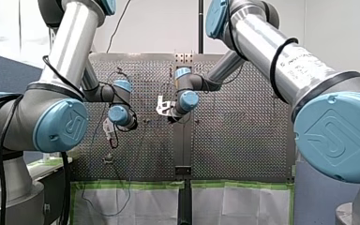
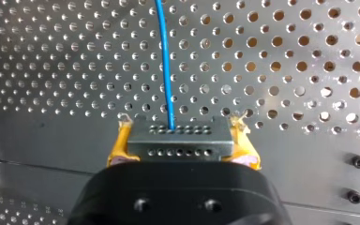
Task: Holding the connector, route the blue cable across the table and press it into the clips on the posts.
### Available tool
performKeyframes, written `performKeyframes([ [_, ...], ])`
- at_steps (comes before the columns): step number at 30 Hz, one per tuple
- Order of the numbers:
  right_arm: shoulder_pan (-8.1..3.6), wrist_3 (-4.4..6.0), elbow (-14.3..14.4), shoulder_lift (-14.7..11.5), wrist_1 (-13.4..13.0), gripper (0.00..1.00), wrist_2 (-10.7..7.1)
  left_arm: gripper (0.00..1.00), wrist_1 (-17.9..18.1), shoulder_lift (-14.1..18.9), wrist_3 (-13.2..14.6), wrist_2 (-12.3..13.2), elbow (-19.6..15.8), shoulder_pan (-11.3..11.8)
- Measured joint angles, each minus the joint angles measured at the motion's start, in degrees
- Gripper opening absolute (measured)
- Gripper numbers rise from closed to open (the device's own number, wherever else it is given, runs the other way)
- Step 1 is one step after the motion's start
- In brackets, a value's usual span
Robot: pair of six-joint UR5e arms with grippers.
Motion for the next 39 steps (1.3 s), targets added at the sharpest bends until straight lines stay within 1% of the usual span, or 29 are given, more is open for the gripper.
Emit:
performKeyframes([
  [15,0.00,0.00,0.0,0.0,0.0,0.00,0.00,1.00,0.0,0.0,0.0,0.0,0.1,0.1],
  [28,0.00,0.00,0.0,0.0,0.0,0.00,0.00,1.00,0.0,-0.1,-0.3,0.2,0.8,1.4],
  [39,0.00,0.00,0.0,0.0,0.0,0.00,0.00,1.00,0.0,-0.2,-0.4,0.3,1.0,1.7],
])
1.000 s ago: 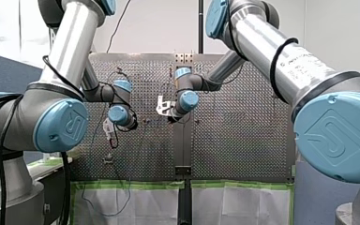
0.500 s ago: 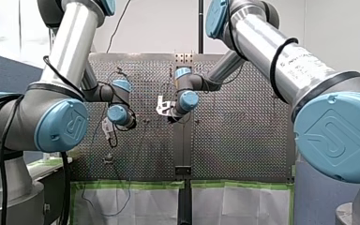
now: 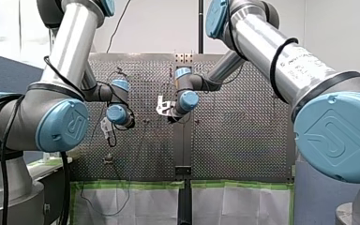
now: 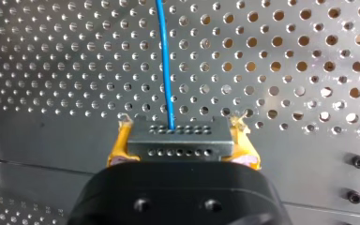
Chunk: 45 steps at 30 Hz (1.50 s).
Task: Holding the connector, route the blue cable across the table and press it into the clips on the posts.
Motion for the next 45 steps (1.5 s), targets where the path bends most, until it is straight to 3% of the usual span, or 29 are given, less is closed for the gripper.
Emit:
performKeyframes([
  [19,0.00,0.00,0.0,0.0,0.0,0.00,0.00,1.00,-0.4,-1.1,-0.5,0.4,2.0,2.2],
  [45,0.00,0.00,0.0,0.0,0.0,0.00,0.00,1.00,-0.6,-1.5,-0.7,0.6,2.8,3.1],
])
